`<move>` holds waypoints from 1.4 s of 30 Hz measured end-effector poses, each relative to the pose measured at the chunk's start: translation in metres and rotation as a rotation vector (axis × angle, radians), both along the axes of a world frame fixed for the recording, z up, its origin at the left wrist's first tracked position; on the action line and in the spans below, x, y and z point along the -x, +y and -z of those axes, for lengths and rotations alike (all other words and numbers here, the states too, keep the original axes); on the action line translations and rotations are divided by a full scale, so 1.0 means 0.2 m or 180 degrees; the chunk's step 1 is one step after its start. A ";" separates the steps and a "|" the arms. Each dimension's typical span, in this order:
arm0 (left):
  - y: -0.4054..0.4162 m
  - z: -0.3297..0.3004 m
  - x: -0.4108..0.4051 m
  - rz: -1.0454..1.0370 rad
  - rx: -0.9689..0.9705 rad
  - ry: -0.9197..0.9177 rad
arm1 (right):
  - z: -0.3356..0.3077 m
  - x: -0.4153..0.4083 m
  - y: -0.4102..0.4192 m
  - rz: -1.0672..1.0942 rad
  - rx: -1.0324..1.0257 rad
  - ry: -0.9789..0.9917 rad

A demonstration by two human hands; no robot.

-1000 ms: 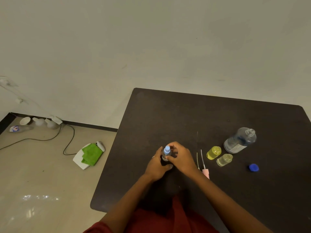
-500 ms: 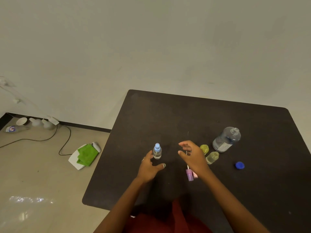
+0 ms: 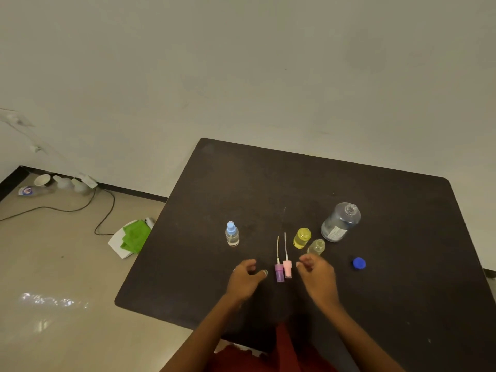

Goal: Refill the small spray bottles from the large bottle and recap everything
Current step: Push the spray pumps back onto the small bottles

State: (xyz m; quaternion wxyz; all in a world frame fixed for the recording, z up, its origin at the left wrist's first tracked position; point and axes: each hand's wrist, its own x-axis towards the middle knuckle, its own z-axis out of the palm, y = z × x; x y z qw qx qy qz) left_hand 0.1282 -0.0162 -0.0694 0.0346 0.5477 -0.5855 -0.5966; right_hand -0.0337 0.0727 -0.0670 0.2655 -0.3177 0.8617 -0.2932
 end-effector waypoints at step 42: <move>0.23 0.04 0.30 0.0152 0.0977 -0.0281 | -0.26 0.28 0.07 -0.0233 -0.0702 -0.0044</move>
